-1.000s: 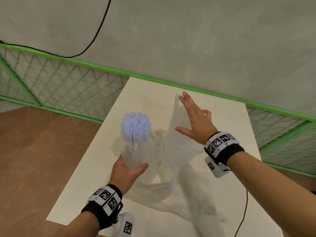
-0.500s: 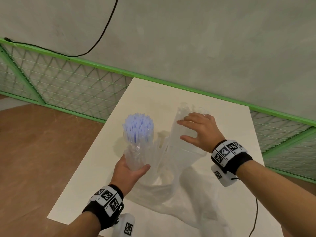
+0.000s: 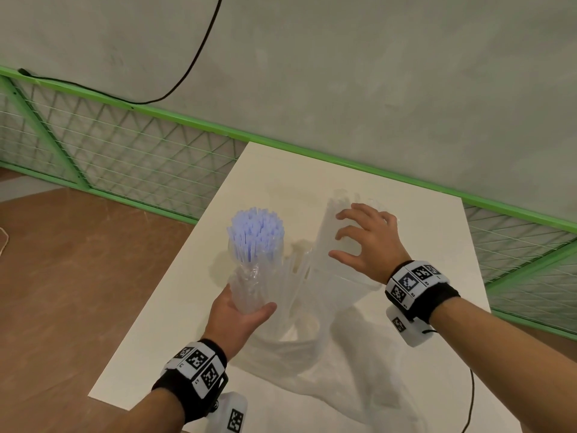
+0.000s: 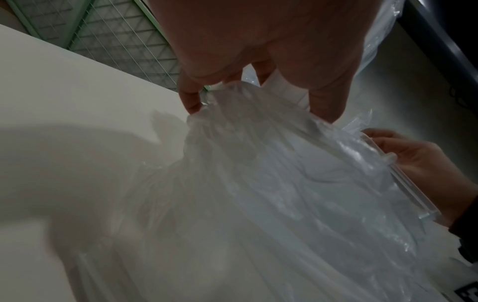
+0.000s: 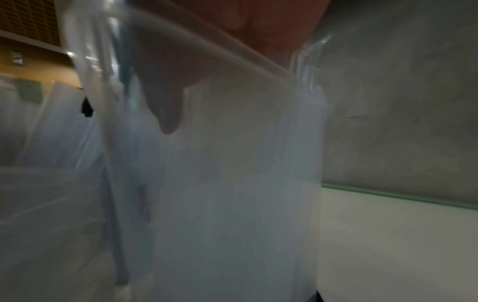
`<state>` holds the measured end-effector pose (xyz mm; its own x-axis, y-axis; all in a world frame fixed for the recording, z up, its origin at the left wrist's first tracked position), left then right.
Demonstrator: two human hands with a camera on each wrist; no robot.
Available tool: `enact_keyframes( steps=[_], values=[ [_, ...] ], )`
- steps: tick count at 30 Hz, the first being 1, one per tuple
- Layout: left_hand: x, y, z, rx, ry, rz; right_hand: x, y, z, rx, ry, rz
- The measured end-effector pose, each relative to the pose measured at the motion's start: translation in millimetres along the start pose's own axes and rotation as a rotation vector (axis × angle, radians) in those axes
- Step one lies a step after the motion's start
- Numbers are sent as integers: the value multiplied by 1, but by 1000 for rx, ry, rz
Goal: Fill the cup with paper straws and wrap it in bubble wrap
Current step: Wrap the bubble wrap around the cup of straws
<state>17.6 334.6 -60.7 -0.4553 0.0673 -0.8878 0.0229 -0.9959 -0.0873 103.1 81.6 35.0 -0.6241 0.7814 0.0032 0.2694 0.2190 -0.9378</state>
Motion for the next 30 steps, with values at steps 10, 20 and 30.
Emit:
enact_keyframes(
  steps=[10, 20, 30],
  values=[
    [-3, 1, -2, -21, 22, -13, -1, 10, -15, 174, 9, 19],
    [-3, 5, -2, 16, 28, -46, -2, 14, -20, 232, 73, 141],
    [6, 4, -6, 59, -7, -39, 48, -58, 12, -65, 345, -198]
  ],
)
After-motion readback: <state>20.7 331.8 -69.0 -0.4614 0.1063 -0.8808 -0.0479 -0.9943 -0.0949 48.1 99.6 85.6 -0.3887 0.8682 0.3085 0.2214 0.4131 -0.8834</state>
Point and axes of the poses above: each hand's wrist, its own z-axis away from the middle knuckle, its own y-axis out of the palm, x = y × z, the point moved 8 cm from there along -z, towards the middle knuckle, and after that the axes turned 12 degrees about -y, right-handed, at the moved point
